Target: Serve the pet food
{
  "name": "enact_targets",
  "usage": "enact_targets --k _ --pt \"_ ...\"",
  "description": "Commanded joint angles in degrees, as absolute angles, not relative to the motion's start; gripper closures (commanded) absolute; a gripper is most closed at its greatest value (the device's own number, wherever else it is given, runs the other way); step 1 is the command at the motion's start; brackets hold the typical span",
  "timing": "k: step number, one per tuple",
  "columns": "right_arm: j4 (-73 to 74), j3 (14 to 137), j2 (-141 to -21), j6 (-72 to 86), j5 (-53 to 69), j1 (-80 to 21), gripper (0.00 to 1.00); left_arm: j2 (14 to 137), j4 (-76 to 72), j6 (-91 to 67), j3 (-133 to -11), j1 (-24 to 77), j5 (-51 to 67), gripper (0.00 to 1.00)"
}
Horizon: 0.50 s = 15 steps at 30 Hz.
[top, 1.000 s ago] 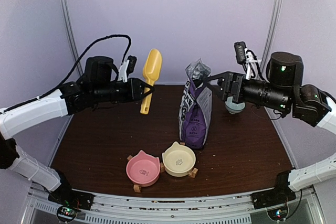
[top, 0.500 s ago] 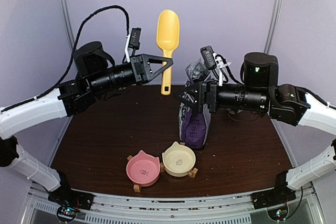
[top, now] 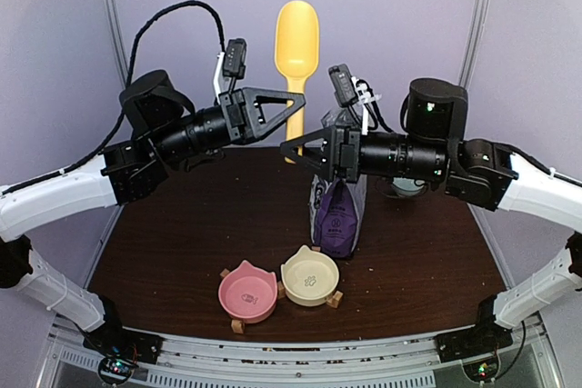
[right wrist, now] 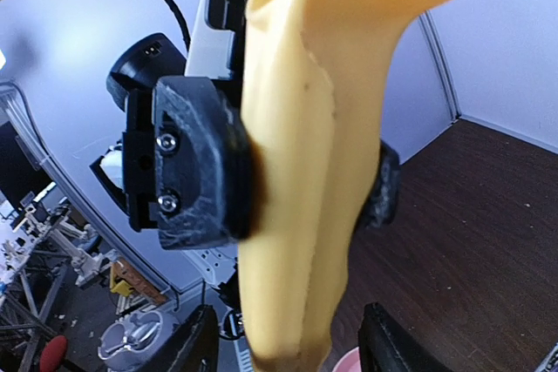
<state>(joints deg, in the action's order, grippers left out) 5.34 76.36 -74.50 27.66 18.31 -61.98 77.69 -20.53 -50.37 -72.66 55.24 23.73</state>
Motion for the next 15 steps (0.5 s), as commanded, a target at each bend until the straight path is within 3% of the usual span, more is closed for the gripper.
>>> enact_targets --k 1,6,15 --pt "0.1 78.6 -75.0 28.7 24.2 -61.5 0.47 76.7 -25.9 -50.5 -72.4 55.5 25.0 0.82" --pt "-1.8 78.1 -74.9 30.4 25.2 -60.9 0.57 76.6 -28.3 -51.1 -71.7 55.6 25.7 0.83" --pt "-7.1 76.6 -75.5 33.5 29.1 -60.0 0.63 76.1 -31.5 -52.0 -71.1 55.6 27.4 0.83"
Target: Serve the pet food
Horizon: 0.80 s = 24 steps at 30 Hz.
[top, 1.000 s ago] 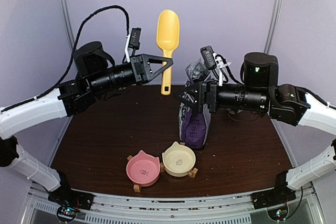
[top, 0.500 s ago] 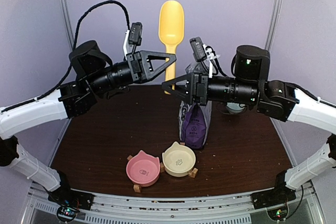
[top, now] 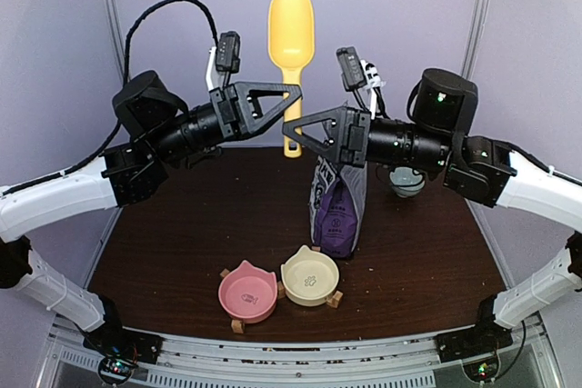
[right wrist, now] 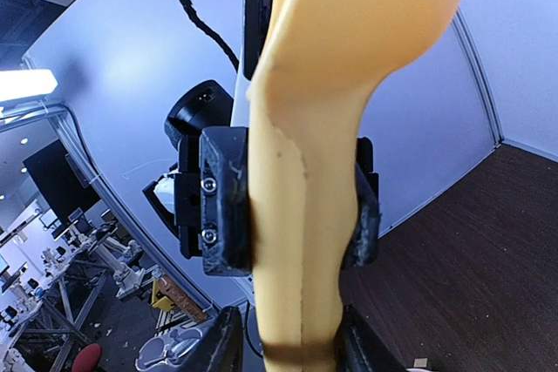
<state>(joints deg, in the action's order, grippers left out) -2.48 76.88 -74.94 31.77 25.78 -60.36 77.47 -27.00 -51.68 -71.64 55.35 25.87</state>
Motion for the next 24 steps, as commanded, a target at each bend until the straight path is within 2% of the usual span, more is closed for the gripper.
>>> enact_targets --k 1,8,18,20,24 --pt "-7.0 76.8 -75.6 33.7 29.3 -60.0 0.63 76.1 -31.6 -52.1 -71.1 55.6 27.5 0.83" --pt "-5.7 78.0 -77.0 33.9 30.7 -60.0 0.63 76.2 -31.9 -52.2 -71.1 55.6 28.1 0.83" --pt "-5.6 76.8 -75.9 33.2 30.1 -60.0 0.82 76.0 -32.7 -52.5 -69.9 55.6 27.0 0.81" --pt "-5.5 76.6 -75.6 33.1 30.1 -60.0 0.84 75.9 -33.1 -52.6 -69.6 55.6 26.7 0.75" --pt "-3.7 76.5 -75.0 32.2 29.1 -60.0 0.88 75.4 -32.1 -51.9 -69.5 55.5 26.3 0.51"
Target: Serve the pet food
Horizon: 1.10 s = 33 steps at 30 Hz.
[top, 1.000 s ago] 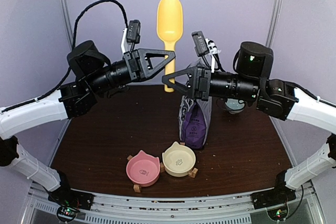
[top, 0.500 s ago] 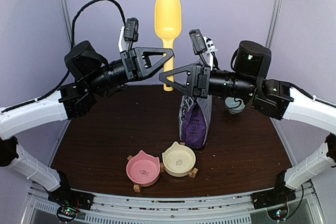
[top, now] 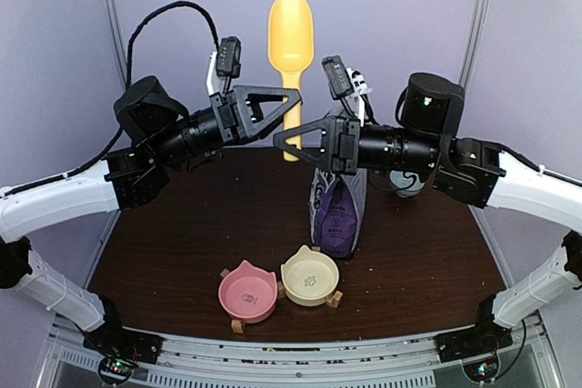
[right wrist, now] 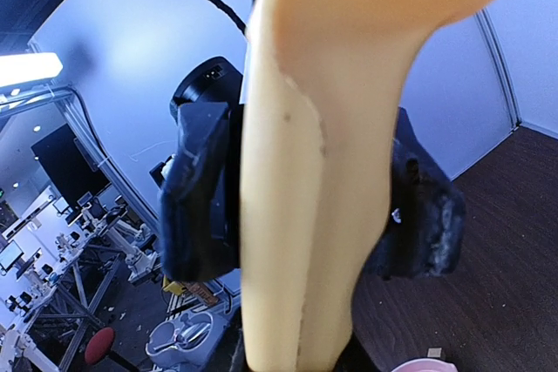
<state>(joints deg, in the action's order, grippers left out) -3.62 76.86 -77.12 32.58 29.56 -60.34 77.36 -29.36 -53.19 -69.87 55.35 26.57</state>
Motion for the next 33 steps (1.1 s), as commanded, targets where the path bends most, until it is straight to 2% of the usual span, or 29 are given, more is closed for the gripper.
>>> enact_targets --k 1,3,5,6,7,12,20,25,28,31,33 --pt "-2.7 76.6 -74.9 31.7 28.6 -60.0 0.89 75.0 -31.0 -51.5 -69.3 55.5 25.8 0.45" --pt "-0.5 76.7 -74.3 30.9 27.4 -60.0 0.90 73.9 -28.6 -50.2 -68.6 55.3 24.4 0.30" --pt "1.3 76.5 -73.7 30.1 26.4 -60.0 0.91 72.4 -26.2 -49.3 -67.4 54.7 23.0 0.10" --pt "2.1 76.2 -73.4 29.9 26.1 -59.9 0.91 71.6 -25.0 -48.7 -66.6 54.2 22.4 0.04" --pt "3.0 75.9 -73.1 29.6 25.8 -59.7 0.91 70.6 -23.6 -47.5 -65.5 53.5 21.9 0.02" --pt "9.8 75.0 -72.3 28.3 25.3 -59.4 0.91 64.5 -12.2 -41.4 -62.7 47.1 21.5 0.02" --pt "25.3 74.8 -72.2 24.6 28.6 -60.1 0.91 65.1 22.6 -21.1 -77.1 43.3 20.5 0.02" --pt "33.2 75.4 -73.1 21.3 31.3 -62.6 0.91 67.4 31.3 -17.1 -80.1 37.7 33.7 0.02" --pt "36.4 75.6 -74.1 20.2 32.8 -64.1 0.92 69.7 38.2 -12.8 -83.8 37.6 37.2 0.02" --pt "38.6 76.0 -75.0 19.2 34.3 -65.3 0.92 69.8 38.9 -10.8 -84.7 37.6 42.3 0.03" --pt "40.2 76.5 -75.5 18.2 35.0 -65.9 0.92 69.8 39.8 -9.4 -85.2 37.5 44.5 0.11"
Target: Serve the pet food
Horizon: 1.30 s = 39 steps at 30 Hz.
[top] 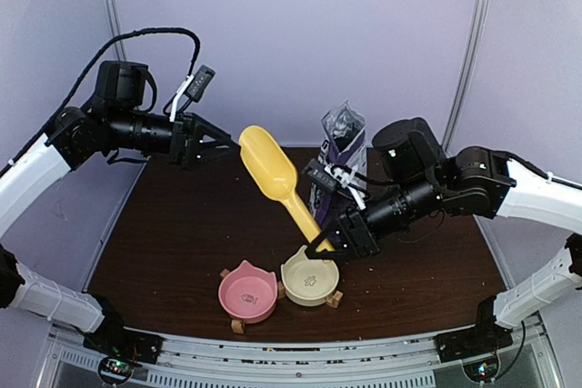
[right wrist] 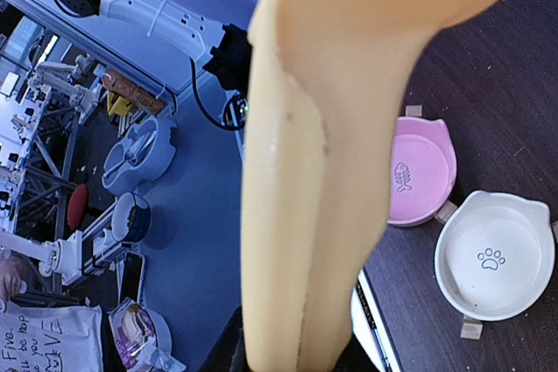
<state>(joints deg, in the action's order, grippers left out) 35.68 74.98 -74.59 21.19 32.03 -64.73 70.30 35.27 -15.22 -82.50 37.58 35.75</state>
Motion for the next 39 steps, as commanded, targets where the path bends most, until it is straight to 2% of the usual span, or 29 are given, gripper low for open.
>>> enact_targets --k 1,5,9,19,32,39 --pt "41.1 76.7 -75.8 17.8 35.2 -66.3 0.92 70.0 41.8 -7.9 -85.9 37.5 44.6 0.16" --pt "44.5 77.9 -77.1 16.2 35.8 -67.2 0.92 72.5 50.8 -2.6 -89.7 37.5 41.7 0.40" --pt "46.1 78.6 -77.9 15.4 35.7 -67.3 0.92 73.3 54.1 -0.2 -90.4 37.7 42.0 0.53" --pt "46.9 80.7 -79.6 14.4 36.0 -67.3 0.93 75.7 58.1 3.1 -91.7 39.8 39.7 0.55" --pt "48.5 81.2 -80.8 13.2 36.0 -67.4 0.94 77.2 58.2 3.5 -91.5 40.2 42.4 0.88" --pt "48.5 81.2 -80.6 13.1 35.5 -67.3 0.95 77.3 58.2 3.5 -90.1 40.3 44.1 0.91"
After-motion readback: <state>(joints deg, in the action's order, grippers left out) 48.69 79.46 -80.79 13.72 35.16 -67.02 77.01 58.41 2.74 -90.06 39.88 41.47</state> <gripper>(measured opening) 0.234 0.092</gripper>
